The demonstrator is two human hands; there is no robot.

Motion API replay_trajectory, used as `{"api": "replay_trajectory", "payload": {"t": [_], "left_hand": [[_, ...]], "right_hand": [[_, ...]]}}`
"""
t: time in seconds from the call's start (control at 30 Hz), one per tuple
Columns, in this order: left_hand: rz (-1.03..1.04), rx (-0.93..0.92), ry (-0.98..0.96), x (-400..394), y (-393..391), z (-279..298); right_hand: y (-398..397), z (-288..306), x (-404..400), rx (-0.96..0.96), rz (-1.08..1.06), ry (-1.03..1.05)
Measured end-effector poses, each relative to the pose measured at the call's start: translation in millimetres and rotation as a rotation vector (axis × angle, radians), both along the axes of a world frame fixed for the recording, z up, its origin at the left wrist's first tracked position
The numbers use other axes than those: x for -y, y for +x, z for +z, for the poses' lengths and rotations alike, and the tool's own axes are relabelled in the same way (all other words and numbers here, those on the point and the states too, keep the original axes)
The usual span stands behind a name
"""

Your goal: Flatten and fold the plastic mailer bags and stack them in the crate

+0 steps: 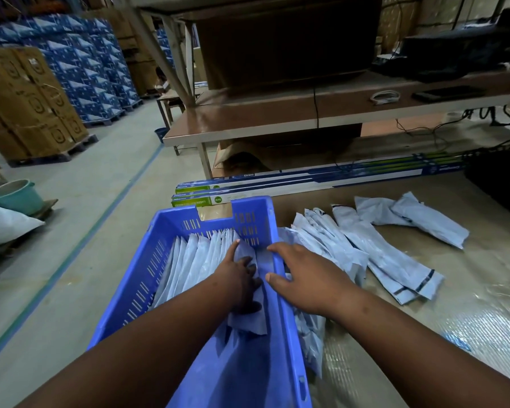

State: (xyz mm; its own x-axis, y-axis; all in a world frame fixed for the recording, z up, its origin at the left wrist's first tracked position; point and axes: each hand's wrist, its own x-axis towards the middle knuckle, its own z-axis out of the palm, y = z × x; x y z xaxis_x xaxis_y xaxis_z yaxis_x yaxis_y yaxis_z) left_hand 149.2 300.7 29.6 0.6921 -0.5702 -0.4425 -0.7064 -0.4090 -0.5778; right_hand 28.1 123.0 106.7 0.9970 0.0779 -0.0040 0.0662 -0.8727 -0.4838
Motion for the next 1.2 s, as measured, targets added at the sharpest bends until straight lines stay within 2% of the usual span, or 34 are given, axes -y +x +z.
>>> {"api": "replay_trajectory", "payload": {"t": [0.13, 0.3, 0.53, 0.63, 0.73, 0.83, 0.93, 1.07, 1.2], "left_hand": [[0.049, 0.018, 0.044, 7, 11, 6], [0.133, 0.012, 0.2, 28, 12, 22], [0.103, 0.09, 0.24, 26, -2, 26], [0.029, 0.012, 0.119, 18, -4, 34], [-0.008, -0.074, -0.109, 12, 3, 31], [-0.008, -0.086, -0.328, 10, 1, 41], [0.049, -0.046, -0.519, 17, -16, 71], [0.123, 0.113, -0.619, 33, -38, 106], [0.057, 0.212, -0.811, 74, -73, 128]], "right_hand": [[0, -3, 1, 0.003, 0.004, 0.008], [0, -5, 0, -0.002, 0.0, -0.013], [0, -7, 2, -0.01, 0.014, -0.004], [1, -6, 2, -0.008, 0.02, -0.014], [-1, -4, 2, 0.009, 0.043, -0.03], [-3, -1, 8, 0.026, 0.071, -0.033], [-6, 2, 23, 0.039, 0.082, -0.022], [-16, 10, 58, 0.073, 0.07, 0.008], [-31, 11, 105, 0.059, 0.034, 0.007]]}}
